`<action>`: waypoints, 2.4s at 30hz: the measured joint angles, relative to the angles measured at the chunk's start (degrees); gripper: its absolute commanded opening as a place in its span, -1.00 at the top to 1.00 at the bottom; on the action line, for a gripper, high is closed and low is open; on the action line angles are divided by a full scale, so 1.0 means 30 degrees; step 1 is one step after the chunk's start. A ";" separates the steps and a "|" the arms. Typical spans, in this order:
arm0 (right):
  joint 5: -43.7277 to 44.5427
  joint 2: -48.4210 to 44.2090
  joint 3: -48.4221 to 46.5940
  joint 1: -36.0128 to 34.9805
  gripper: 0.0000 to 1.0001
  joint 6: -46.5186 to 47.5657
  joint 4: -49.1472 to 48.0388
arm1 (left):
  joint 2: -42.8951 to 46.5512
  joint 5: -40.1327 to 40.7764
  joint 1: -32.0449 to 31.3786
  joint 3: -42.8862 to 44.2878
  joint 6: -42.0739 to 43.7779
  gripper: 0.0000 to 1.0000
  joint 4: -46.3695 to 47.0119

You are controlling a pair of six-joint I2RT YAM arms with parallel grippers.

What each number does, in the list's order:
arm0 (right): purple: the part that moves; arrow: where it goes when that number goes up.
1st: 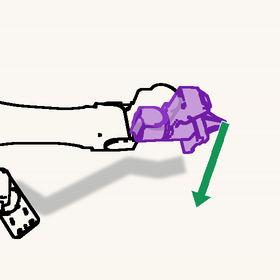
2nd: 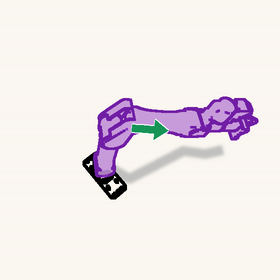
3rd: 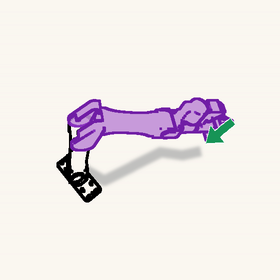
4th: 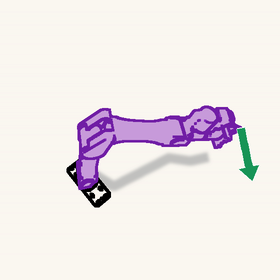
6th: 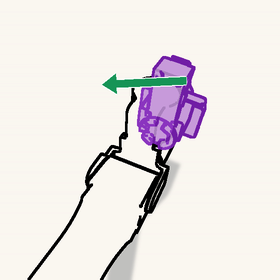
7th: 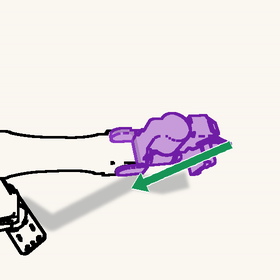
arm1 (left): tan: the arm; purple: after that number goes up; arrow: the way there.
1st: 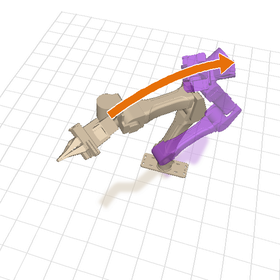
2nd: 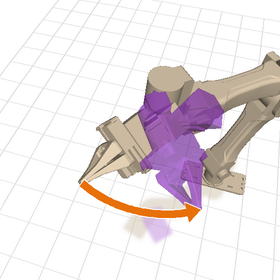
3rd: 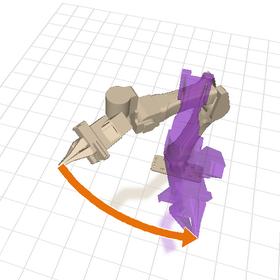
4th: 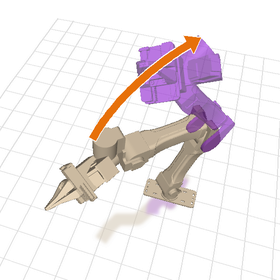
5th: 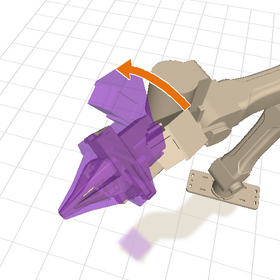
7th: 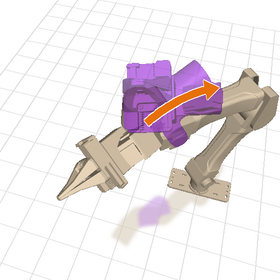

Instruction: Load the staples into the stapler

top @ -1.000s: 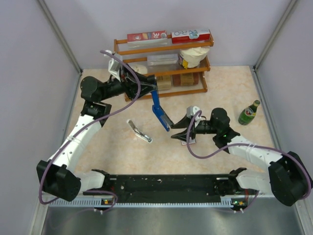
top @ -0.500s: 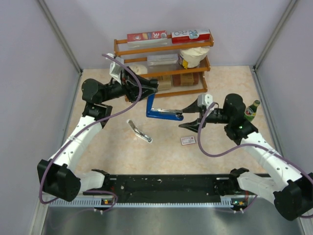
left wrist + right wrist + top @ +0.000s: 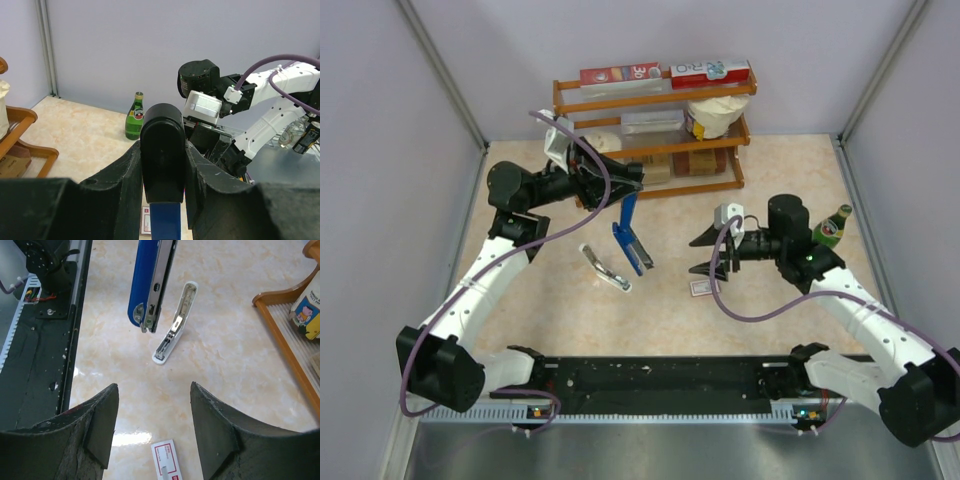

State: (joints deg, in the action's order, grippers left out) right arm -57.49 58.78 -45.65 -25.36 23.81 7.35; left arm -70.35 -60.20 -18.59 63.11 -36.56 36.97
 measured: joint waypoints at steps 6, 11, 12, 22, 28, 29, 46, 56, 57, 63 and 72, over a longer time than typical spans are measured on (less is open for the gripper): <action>0.0474 -0.0211 0.0073 0.0000 -0.18 0.0743 0.1428 | 0.0000 -0.0015 0.0000 0.0000 -0.0284 1.00 0.0117; 0.0335 -0.0415 -0.0517 0.0000 -0.22 -0.0277 0.1341 | 0.0000 -0.0058 -0.0291 0.0000 -0.0066 1.00 -0.0015; 0.0240 -0.0350 -0.0831 0.0000 -0.22 -0.0685 0.1107 | 0.0000 -0.0102 -0.0423 -0.0007 0.0058 1.00 -0.0102; -0.0233 0.3045 -0.3971 -0.1858 -0.27 -0.5603 -0.3861 | -0.0066 -0.0386 -0.1508 -0.0233 0.0393 1.00 -0.0372; -0.0321 0.5501 -0.3971 -0.2514 -0.27 -0.8378 -0.6018 | -0.0131 -0.0510 -0.1785 -0.0517 0.0393 1.00 -0.0364; -0.0357 0.5778 -0.3971 -0.2514 -0.27 -0.8801 -0.6273 | -0.0138 -0.0503 -0.1814 -0.0532 0.0393 1.00 -0.0364; -0.1494 0.6302 -0.3905 -0.2994 -0.27 -1.2050 -0.9311 | -0.0138 -0.0495 -0.1851 -0.0597 0.0772 1.00 -0.0393; -0.0991 0.6411 -0.3905 -0.3621 -0.17 -1.1052 -0.8561 | -0.0146 -0.0488 -0.1865 -0.0656 0.0991 1.00 -0.0488; -0.0954 0.6441 -0.3905 -0.3708 -0.17 -1.0914 -0.8429 | -0.0146 -0.0488 -0.1872 -0.0670 0.1035 1.00 -0.0488; -0.0554 0.6586 -0.3905 -0.4058 0.05 -1.0171 -0.7672 | -0.0146 -0.0488 -0.1916 -0.0743 0.1180 1.00 -0.0503; -0.0262 0.6696 -0.3905 -0.4131 0.17 -0.9996 -0.7657 | -0.0270 -0.0481 -0.1923 -0.0823 0.1217 1.00 -0.0554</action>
State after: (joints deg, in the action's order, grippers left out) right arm -58.28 78.87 -57.36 -37.76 -6.17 -15.62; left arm -71.16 -61.65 -24.36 60.64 -32.91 35.31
